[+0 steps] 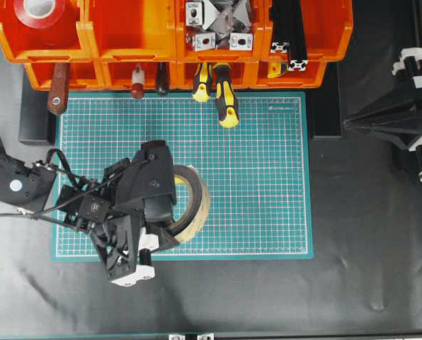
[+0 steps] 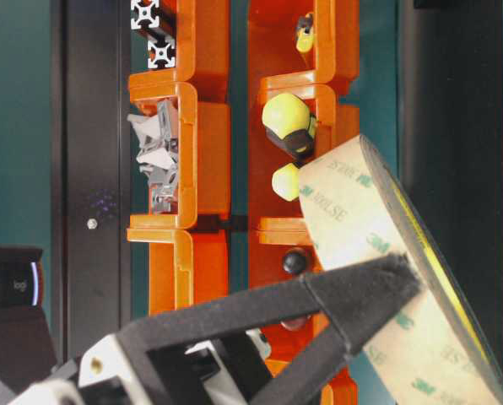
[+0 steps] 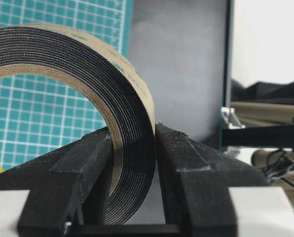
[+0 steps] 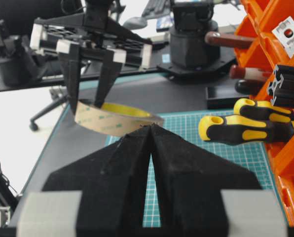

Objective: Pick foam from container rack with left arm.
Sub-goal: 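Lower the tape roll flat onto the mat center and open the left gripper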

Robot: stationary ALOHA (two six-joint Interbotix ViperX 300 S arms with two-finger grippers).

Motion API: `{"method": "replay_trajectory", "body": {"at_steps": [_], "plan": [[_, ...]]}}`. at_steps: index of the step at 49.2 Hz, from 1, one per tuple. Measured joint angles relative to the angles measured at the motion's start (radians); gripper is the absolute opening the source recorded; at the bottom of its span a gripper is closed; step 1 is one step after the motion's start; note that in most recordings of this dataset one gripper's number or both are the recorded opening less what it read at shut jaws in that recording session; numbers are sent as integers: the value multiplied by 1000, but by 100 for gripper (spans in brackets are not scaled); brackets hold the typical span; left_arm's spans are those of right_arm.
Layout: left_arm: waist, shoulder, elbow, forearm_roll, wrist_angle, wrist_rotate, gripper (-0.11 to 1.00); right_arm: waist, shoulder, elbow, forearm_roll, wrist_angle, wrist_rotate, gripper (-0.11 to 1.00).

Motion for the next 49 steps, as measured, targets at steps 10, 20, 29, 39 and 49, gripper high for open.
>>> {"method": "replay_trajectory", "body": {"at_steps": [10,20,29,39,49], "plan": [[12,0,0,0,3,0,25,0,0,2,0,2,2,0],[12,-2,0,-2,21,-3,25,0,-2,0,0,2,2,0],[18,0,-2,0,31,-3,25,0,-3,0,0,2,2,0],[44,0,-2,0,32,2,67,0,-6,0,0,2,2,0],[74,0,-2,0,74,14,91,3,-8,0,0,2,2,0]]}}
